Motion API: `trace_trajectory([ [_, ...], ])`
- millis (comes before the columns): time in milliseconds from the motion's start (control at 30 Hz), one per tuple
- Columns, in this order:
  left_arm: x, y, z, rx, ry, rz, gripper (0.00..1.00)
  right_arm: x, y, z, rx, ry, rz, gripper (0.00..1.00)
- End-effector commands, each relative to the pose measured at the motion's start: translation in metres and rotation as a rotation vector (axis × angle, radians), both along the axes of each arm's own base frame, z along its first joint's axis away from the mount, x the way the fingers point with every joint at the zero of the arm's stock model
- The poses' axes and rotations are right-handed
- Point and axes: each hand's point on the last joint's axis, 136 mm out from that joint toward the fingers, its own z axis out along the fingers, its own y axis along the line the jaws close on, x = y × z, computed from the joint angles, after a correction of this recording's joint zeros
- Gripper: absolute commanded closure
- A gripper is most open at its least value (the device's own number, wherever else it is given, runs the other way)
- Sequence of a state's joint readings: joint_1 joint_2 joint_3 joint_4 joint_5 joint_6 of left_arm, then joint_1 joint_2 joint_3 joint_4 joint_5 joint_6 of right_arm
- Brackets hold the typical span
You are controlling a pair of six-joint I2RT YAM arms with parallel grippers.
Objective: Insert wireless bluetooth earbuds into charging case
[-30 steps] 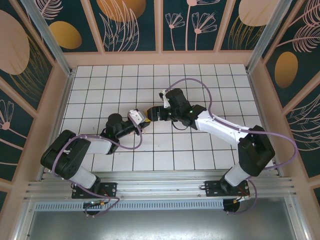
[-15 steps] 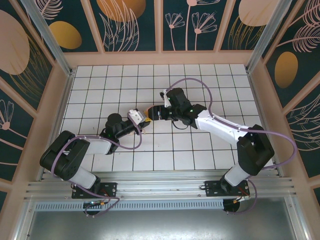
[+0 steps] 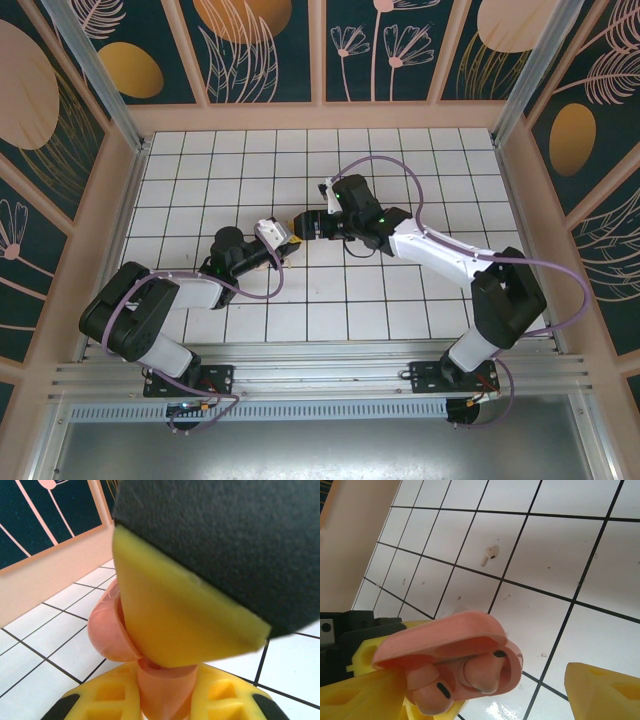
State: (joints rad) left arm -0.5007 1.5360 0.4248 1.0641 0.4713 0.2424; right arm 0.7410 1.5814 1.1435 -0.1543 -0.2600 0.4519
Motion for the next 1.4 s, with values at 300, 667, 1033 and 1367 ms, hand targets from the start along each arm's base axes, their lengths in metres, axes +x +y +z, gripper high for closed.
trace_trajectory([
  [300, -0.006, -0.005, 0.016, -0.036, -0.037, -0.035, 0.91, -0.006, -0.012, 0.066, 0.135, -0.123, -0.014, 0.23],
  [667, -0.005, -0.005, 0.018, -0.043, -0.037, -0.038, 0.91, -0.018, -0.005, 0.054, 0.185, -0.027, 0.050, 0.62],
  [1033, -0.005, -0.005, 0.018, -0.041, -0.040, -0.037, 0.91, -0.015, 0.002, 0.036, 0.161, 0.027, 0.058, 0.72],
  [1367, -0.007, -0.005, 0.022, -0.046, -0.048, -0.038, 0.91, -0.013, 0.007, 0.027, 0.154, 0.044, 0.066, 0.77],
])
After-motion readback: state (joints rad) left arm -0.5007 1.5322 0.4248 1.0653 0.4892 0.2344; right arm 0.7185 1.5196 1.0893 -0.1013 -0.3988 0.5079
